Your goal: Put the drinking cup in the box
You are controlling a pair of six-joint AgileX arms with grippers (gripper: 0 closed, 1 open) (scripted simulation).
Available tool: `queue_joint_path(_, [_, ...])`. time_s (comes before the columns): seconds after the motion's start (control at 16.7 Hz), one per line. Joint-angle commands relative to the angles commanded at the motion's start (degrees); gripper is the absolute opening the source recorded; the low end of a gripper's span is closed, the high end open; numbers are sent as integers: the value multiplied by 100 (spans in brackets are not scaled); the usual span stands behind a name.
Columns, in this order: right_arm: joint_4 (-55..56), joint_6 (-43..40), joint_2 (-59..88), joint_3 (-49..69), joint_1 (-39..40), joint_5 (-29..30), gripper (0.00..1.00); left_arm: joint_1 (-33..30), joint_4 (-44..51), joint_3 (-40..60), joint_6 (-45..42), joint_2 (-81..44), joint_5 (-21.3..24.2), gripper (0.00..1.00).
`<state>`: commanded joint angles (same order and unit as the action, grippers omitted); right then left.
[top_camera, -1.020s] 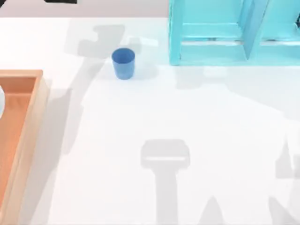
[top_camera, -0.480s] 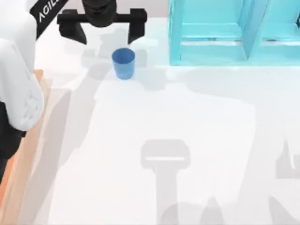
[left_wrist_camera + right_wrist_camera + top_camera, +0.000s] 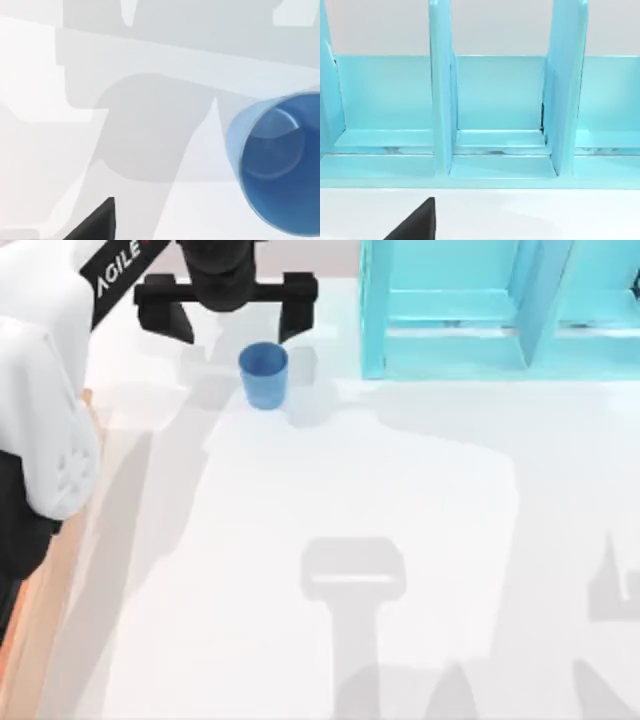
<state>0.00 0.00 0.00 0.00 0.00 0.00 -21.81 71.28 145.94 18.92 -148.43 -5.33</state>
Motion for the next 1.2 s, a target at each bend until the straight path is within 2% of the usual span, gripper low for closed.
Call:
queue_joint_path(0.3, [0,0,0,0,0,0,100,57,-866,-440,-56,-422,22,100])
queue_joint_path(0.6, [0,0,0,0,0,0,100,66,-1000,-507,-65,-487,26,100])
queue_joint_path(1.2, [0,0,0,0,0,0,100,66,-1000,-507,-65,-487,26,25])
